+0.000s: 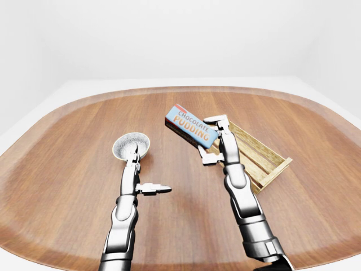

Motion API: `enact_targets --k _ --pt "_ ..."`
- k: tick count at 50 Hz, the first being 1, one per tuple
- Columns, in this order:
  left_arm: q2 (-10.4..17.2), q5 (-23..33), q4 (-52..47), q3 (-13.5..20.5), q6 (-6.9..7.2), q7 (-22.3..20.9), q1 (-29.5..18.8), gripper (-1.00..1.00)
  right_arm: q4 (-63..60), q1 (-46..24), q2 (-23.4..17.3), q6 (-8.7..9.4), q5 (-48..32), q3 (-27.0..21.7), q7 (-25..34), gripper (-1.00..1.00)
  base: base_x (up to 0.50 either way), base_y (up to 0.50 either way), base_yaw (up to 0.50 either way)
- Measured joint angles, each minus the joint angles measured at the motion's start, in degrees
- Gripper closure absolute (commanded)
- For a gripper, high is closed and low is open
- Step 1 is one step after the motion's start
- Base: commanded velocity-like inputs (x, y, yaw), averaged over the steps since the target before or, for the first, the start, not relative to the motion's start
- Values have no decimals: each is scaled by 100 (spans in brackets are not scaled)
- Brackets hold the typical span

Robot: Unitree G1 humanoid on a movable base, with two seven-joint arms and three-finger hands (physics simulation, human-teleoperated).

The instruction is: Pick up the chocolate pudding and put it in the tray.

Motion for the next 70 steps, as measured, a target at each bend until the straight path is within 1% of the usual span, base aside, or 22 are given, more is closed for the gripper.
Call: enact_targets --k 7,19,32,39,53,70 --pt "-2 3 -8 -3 2 -4 7 -100 614 -637 -78 -34 11 -131 -101 100 0 0 0" --pt "-1 2 -11 -2 11 -7 3 -100 1889 -1808 -236 -34 -137 -265 -322 100 0 0 0" --pt "0 -2 -9 1 18 -7 -4 -100 3878 -3017 -383 -34 15 -438 -484 100 0 0 0" --pt "0 -4 -17 1 26 -7 -2 -100 4779 -3511 -444 -34 67 -486 -568 100 0 0 0" --pt "3 0 -37 -2 37 -22 7 -100 5685 -4090 -524 -34 138 -572 -640 100 0 0 0" --pt "1 27 -39 -15 24 -40 20 -100 6027 -4270 -628 -34 170 -633 -738 100 0 0 0"
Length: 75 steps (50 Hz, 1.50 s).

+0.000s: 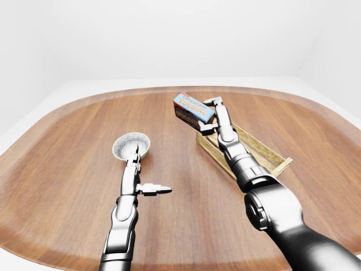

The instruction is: Pick up the chocolate pudding and put it in the tray.

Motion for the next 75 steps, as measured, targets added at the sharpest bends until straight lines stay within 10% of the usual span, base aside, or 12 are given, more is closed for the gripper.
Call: enact_targets --k 75 --pt "1 5 55 0 17 7 -18 -100 528 369 -871 0 30 -314 -108 100 0 0 0"
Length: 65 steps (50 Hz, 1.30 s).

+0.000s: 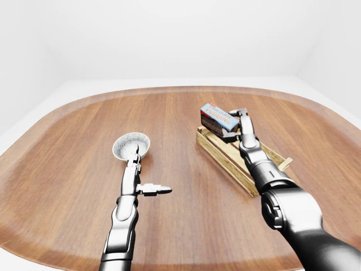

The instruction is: Pick up the chocolate pudding and put it in the tray.

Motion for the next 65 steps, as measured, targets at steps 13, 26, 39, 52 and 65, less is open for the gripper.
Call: enact_targets --k 13,26,39,52,65 --pt "-2 14 -21 -7 9 -10 16 -100 60 98 -155 0 27 -62 13 100 0 0 0" --pt "-4 21 -50 -8 32 -15 33 -100 125 236 -285 0 63 -121 7 100 0 0 0" --pt "-6 10 -9 1 37 3 3 -100 176 355 -407 0 84 -169 9 100 0 0 0" --pt "0 -10 47 11 37 20 -36 -100 229 474 -506 0 94 -215 -2 100 0 0 0" --pt "2 -9 18 7 48 13 -17 -100 295 638 -570 0 97 -258 -29 100 0 0 0"
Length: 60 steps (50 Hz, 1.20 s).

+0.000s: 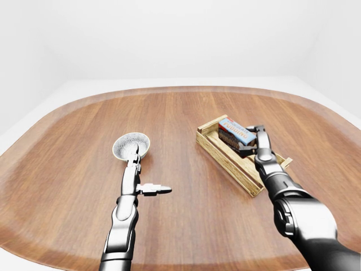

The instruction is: Pick up the chocolate pudding and put it in the tray.

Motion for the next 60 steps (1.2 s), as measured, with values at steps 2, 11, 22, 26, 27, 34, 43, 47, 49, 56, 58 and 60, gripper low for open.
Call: enact_targets --k 2,11,22,26,27,34,43,47,49,56,58,60 --pt "-1 2 -6 -2 2 -2 5 -100 8 25 -8 0 0 -5 -3 100 0 0 0" --pt "-3 12 -22 -8 8 -8 16 -100 45 131 -38 0 1 -31 -16 100 0 0 0" --pt "-6 24 10 -15 -18 -6 10 -100 80 226 -66 0 6 -59 -21 100 0 0 0" --pt "-6 27 17 -17 -24 -6 9 -100 92 265 -74 0 7 -68 -24 100 0 0 0" --pt "-7 27 18 -17 -24 -6 9 -100 96 275 -76 0 7 -71 -25 100 0 0 0" --pt "-7 30 33 -18 -35 -5 6 -100 117 336 -93 0 10 -88 -28 100 0 0 0" --pt "-8 32 35 -19 -31 -2 4 -100 135 399 -112 0 2 -101 -33 100 0 0 0" --pt "-7 29 39 -16 -31 -2 1 -100 142 426 -118 0 -5 -105 -39 100 0 0 0" --pt "-6 27 44 -13 -32 -1 -1 -100 146 441 -118 0 -10 -106 -44 100 0 0 0" --pt "-3 19 48 -6 -26 0 -6 -100 162 498 -114 0 -25 -113 -56 100 0 0 0" --pt "-3 17 44 -4 -20 1 -7 -100 165 514 -114 0 -28 -116 -57 100 0 0 0" --pt "-2 16 44 -3 -17 2 -8 -100 168 530 -115 0 -29 -118 -58 100 0 0 0"
